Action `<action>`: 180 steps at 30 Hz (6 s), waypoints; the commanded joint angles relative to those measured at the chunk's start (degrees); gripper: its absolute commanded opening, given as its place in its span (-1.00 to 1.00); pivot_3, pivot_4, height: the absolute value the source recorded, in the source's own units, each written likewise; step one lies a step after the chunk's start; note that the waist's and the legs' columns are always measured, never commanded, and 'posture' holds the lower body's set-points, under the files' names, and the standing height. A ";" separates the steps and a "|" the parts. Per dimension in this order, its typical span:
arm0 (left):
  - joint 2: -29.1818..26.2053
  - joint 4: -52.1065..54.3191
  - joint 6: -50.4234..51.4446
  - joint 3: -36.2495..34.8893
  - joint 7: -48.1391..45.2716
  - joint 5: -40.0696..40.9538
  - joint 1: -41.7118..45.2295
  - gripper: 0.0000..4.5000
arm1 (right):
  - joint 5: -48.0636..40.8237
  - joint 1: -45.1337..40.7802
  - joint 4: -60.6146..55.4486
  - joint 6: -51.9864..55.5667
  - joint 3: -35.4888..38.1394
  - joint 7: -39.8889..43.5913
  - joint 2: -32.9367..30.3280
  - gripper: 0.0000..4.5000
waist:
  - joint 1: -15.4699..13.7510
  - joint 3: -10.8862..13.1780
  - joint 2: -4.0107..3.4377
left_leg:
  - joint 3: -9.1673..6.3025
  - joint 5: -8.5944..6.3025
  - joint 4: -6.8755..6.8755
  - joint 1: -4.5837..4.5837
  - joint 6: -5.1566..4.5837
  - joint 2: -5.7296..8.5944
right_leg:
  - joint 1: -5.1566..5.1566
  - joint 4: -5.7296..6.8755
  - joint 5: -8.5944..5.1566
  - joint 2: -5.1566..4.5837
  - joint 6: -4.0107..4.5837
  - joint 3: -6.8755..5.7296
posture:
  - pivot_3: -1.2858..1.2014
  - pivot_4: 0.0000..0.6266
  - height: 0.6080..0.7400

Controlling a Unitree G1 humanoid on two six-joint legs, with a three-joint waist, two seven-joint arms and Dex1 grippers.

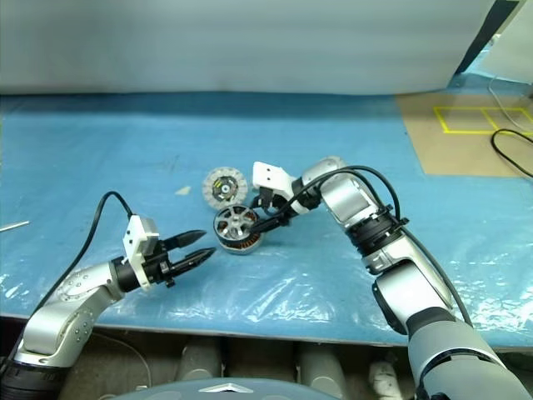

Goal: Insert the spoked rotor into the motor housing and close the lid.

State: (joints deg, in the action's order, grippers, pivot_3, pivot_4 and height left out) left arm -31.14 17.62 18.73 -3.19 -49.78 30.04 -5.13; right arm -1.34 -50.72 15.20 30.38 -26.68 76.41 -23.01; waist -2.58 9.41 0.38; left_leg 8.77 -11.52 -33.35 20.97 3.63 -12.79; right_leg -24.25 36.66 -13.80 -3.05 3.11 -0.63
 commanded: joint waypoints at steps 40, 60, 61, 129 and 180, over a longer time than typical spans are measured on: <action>-0.63 0.77 -0.25 -1.56 0.33 0.55 0.67 0.15 | -5.93 5.30 -1.36 0.26 3.02 -9.34 7.55 -0.99 | -0.02 -0.01 0.01 | -0.01 0.00 0.03 -0.09 0.02 0.05 | 0.06 -0.03 0.00 -0.02 -0.01 0.03 | 0.03 -0.52 1.00; 1.69 -18.98 -2.33 -6.85 3.13 -0.42 13.10 0.15 | -19.83 3.71 -16.00 15.77 12.98 -8.33 5.33 -0.99 | -0.19 0.00 0.00 | -0.02 0.00 0.05 -0.30 0.02 0.03 | 0.25 -0.03 0.01 0.00 -0.03 0.03 | 0.03 -0.52 1.00; 2.06 -22.09 -2.77 -6.83 3.09 -0.84 15.27 0.15 | -20.68 4.11 -17.98 17.17 13.53 -8.82 4.63 -0.99 | -0.29 0.00 0.00 | -0.02 0.00 0.05 -0.31 0.02 0.03 | 0.26 -0.03 0.01 0.01 -0.03 0.02 | 0.03 -0.52 1.00; 3.12 -41.28 -10.26 16.51 -37.24 -4.87 42.91 -0.99 | -32.70 17.76 -33.30 27.00 15.98 -25.87 -11.03 -1.00 | -3.21 0.06 0.08 | -0.24 0.05 0.51 0.11 0.09 0.50 | 0.37 -1.02 0.49 -0.32 -0.82 -0.03 | 0.03 -0.52 1.00; 2.88 -2.85 -17.70 -1.58 1.55 -9.95 -2.87 -1.00 | -8.02 12.27 -7.95 -3.12 3.31 -14.24 0.27 0.42 | -1.16 0.06 0.07 | 0.01 0.04 0.33 -0.12 0.04 0.09 | 0.36 -0.94 0.41 -0.03 -0.67 0.05 | 0.03 -0.52 1.00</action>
State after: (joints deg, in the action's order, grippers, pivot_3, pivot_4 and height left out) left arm -27.66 14.26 2.32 -3.58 -48.25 19.96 -8.18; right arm -9.13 -37.83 8.12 27.25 -23.48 61.29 -22.75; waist -3.74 9.47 0.46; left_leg 8.78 -11.49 -33.02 20.84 3.67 -12.69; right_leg -23.89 35.72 -13.39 -3.08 2.44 -0.57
